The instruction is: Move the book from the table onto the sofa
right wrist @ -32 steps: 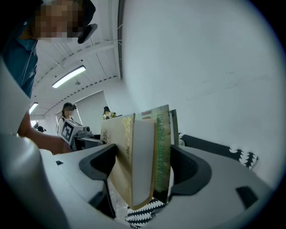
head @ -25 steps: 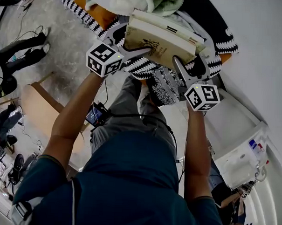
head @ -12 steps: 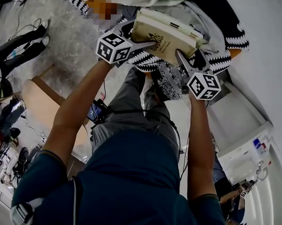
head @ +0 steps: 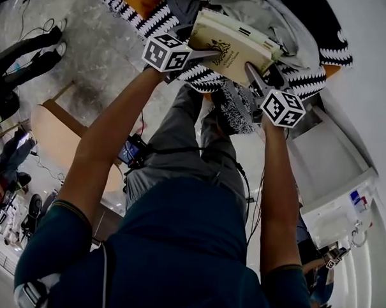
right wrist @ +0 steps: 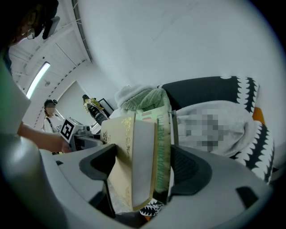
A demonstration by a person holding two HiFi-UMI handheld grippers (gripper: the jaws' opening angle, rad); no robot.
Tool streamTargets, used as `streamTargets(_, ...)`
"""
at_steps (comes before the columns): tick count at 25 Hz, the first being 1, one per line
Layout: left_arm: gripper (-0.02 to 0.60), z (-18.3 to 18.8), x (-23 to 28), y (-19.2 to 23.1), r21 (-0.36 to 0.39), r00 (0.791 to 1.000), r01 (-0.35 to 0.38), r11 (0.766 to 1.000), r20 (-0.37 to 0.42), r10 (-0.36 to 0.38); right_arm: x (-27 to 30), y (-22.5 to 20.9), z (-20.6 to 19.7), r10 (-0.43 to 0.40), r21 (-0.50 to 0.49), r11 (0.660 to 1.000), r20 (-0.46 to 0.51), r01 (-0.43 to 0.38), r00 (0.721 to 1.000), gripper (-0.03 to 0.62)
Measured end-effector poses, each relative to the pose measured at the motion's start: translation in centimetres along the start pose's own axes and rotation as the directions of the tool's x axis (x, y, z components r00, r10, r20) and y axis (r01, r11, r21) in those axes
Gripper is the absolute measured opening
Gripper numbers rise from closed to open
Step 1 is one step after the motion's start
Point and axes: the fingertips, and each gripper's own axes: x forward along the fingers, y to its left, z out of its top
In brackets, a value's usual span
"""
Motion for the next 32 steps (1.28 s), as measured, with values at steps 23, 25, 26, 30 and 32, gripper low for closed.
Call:
streamTargets(23,0.483,-7.7,8.2,6.6,-0.135,0.981,0.024,0.991,-0.189,-0.049,7.3,-7.0,-7.9,-0.019,0.160,0.986,-0.163,0.046,0.987,0.396)
streamTargets(25,0.483,-8.2,8.7,7.0,-0.141,0.979,0.025,0.990,-0.199,-0.054,7.7,-7.5,-8.5,-0.022,0.173,0.984,-0.172,0.052,0.985,0.396)
streamTargets(26,0.483,-8.5,9.1,7.3,-0.147,0.977,0.026,0.989,-0.205,-0.056,8.0,-7.8,-8.9,-0.023,0.180,0.982,-0.179,0.056,0.984,0.396)
streamTargets(30,0.483,-9.7,10.7,8.9,-0.187,0.969,0.035,0.982,-0.234,-0.079,9.8,-9.2,-10.1,-0.031,0.208,0.975,-0.210,0.076,0.977,0.396)
streamTargets(32,0.483,-10.3,11.3,9.8,-0.194,0.966,0.031,0.980,-0.247,-0.080,10.6,-9.8,-10.8,-0.033,0.221,0.972,-0.225,0.084,0.974,0.396)
